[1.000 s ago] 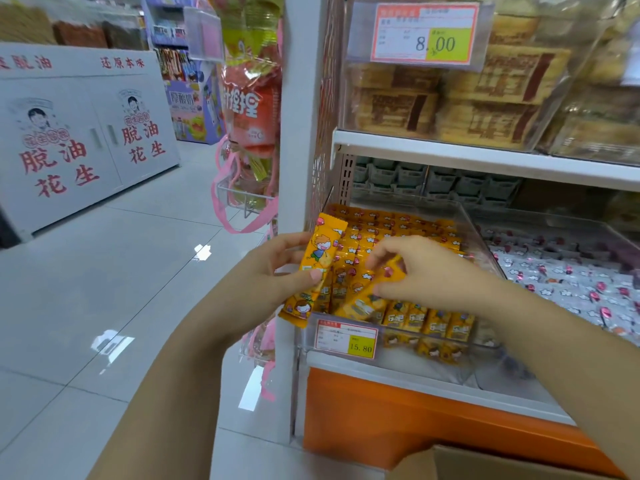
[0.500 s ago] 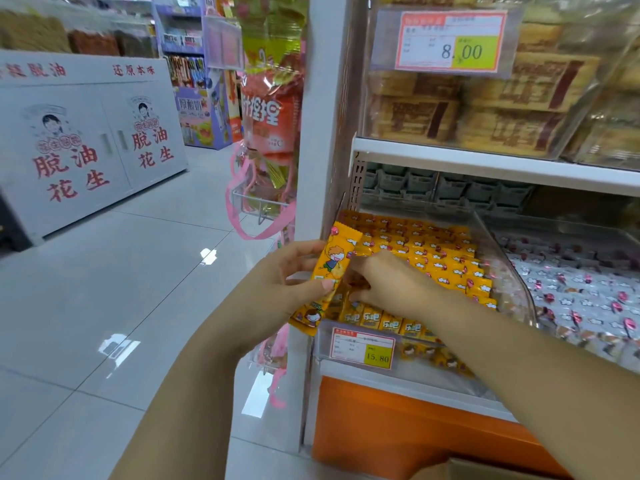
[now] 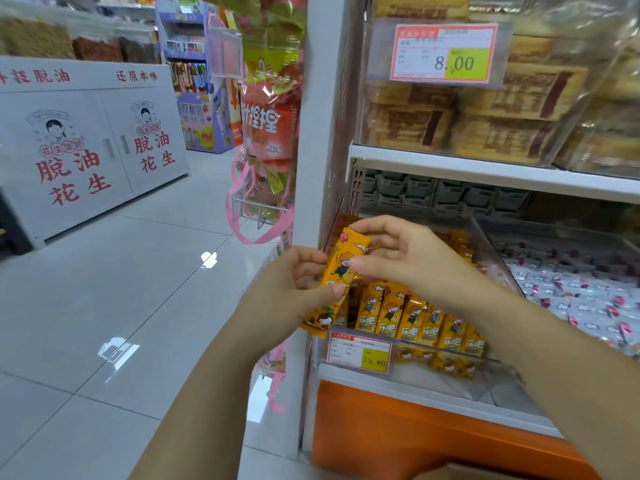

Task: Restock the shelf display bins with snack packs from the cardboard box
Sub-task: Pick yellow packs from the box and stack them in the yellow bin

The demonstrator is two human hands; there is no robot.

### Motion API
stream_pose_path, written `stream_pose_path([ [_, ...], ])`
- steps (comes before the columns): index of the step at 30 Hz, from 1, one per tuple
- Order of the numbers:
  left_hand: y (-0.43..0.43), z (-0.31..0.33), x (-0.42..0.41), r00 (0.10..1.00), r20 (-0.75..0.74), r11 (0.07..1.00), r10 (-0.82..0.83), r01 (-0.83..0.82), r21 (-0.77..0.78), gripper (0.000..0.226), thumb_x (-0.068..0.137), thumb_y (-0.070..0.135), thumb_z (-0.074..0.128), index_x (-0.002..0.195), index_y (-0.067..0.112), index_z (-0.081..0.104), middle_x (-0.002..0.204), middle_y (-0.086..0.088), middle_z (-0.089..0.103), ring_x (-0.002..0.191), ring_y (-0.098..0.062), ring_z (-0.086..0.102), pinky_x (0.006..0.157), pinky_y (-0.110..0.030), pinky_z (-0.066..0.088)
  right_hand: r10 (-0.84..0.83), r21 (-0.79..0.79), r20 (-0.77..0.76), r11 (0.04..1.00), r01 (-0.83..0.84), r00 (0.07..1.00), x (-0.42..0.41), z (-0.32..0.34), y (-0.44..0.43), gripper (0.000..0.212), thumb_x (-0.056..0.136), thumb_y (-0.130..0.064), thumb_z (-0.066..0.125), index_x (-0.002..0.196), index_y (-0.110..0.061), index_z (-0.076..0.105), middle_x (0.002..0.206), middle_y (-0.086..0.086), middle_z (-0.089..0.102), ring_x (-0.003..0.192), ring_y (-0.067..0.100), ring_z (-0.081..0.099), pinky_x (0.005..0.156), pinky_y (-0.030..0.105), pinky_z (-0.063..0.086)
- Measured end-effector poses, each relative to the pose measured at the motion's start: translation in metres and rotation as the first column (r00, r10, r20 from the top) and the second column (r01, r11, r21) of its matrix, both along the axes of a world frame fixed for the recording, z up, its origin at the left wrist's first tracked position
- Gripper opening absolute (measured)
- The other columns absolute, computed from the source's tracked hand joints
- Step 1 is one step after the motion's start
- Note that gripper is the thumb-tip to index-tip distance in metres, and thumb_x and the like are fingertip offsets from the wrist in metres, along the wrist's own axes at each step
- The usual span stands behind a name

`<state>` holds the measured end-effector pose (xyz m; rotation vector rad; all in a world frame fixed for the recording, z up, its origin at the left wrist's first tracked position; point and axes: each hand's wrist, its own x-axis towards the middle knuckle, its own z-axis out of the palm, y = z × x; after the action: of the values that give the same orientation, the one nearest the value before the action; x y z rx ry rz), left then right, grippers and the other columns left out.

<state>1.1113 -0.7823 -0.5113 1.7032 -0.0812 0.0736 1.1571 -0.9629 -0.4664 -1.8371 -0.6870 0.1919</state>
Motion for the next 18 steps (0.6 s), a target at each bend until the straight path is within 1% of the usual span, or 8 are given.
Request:
stream_pose_path([
  [2,-0.006,-0.001,0.001,1.0,0.015,1.0,0.016,-0.016,0.009,0.037,0.08,0.014,0.074,0.112,0.016,0.055,0.104,-0.001,0.069,0.092,-0.016,0.069,0.077,-0.031,0.059,-0.035,-0.038,0.077,0.999,0.038,0.996,0.002,-0.002,0.001,0.037,0.075,-0.011,0.075,0.101,-0.03,0.057,0.085,-0.015,0.07,0.077,-0.001,0.066,0.071,0.017,0.053],
  [4,-0.014,-0.003,0.002,0.999,0.039,1.0,0.01,-0.01,0.017,0.036,0.081,0.014,0.073,0.112,0.016,0.056,0.105,0.0,0.069,0.091,-0.013,0.069,0.075,-0.027,0.058,-0.049,-0.041,0.073,0.998,0.052,0.996,0.006,-0.003,-0.004,0.036,0.076,-0.007,0.075,0.101,-0.027,0.058,0.081,-0.015,0.072,0.077,-0.001,0.067,0.071,0.016,0.052],
  [6,-0.02,-0.003,0.003,0.997,0.079,1.0,0.001,-0.003,0.023,0.028,0.084,0.012,0.07,0.109,0.018,0.059,0.103,0.003,0.069,0.09,-0.005,0.068,0.073,-0.018,0.055,-0.102,-0.049,0.093,0.993,0.107,0.99,0.011,-0.003,-0.016,0.035,0.077,-0.006,0.074,0.101,-0.024,0.058,0.083,-0.009,0.072,0.076,0.0,0.067,0.073,0.017,0.053],
  [9,-0.027,-0.003,0.007,0.989,0.147,0.994,0.031,-0.046,0.101,0.024,0.089,0.015,0.065,0.11,0.024,0.06,0.111,0.01,0.066,0.098,0.001,0.063,0.077,-0.01,0.05,-0.279,-0.004,0.161,0.959,0.283,0.947,0.015,0.002,-0.046,0.035,0.077,-0.007,0.075,0.099,-0.027,0.058,0.092,-0.008,0.071,0.078,0.0,0.066,0.074,0.013,0.052],
  [12,-0.037,-0.001,0.017,0.983,0.181,0.979,0.028,-0.064,0.193,0.023,0.092,0.016,0.061,0.11,0.029,0.057,0.114,0.015,0.061,0.099,0.002,0.06,0.08,-0.011,0.048,-0.342,-0.015,0.161,0.937,0.349,0.926,0.012,0.003,-0.072,0.035,0.077,-0.007,0.074,0.097,-0.03,0.058,0.09,-0.008,0.071,0.075,-0.001,0.065,0.071,0.012,0.052],
  [15,-0.051,-0.002,0.032,0.985,0.175,0.946,-0.009,-0.048,0.32,0.025,0.093,0.015,0.059,0.113,0.03,0.056,0.116,0.013,0.06,0.099,-0.003,0.06,0.076,-0.011,0.046,-0.305,-0.162,0.174,0.929,0.333,0.936,0.006,-0.002,-0.084,0.038,0.078,-0.008,0.075,0.097,-0.035,0.056,0.093,-0.013,0.067,0.073,-0.005,0.063,0.072,0.014,0.052],
  [17,-0.059,-0.004,0.042,0.988,0.147,0.894,-0.044,-0.026,0.447,0.03,0.094,0.013,0.058,0.121,0.026,0.056,0.118,0.011,0.059,0.098,-0.005,0.059,0.072,-0.011,0.045,-0.272,-0.301,0.221,0.894,0.331,0.937,0.002,-0.006,-0.088,0.039,0.08,-0.013,0.074,0.102,-0.039,0.054,0.099,-0.018,0.06,0.078,-0.003,0.061,0.074,0.018,0.051],
  [18,-0.063,-0.005,0.046,0.99,0.124,0.864,-0.069,-0.004,0.504,0.033,0.093,0.011,0.058,0.123,0.024,0.055,0.119,0.01,0.059,0.099,-0.006,0.059,0.074,-0.013,0.046,-0.266,-0.349,0.239,0.874,0.338,0.934,0.0,-0.007,-0.09,0.039,0.081,-0.016,0.073,0.106,-0.039,0.053,0.102,-0.017,0.059,0.082,0.0,0.061,0.074,0.021,0.052],
])
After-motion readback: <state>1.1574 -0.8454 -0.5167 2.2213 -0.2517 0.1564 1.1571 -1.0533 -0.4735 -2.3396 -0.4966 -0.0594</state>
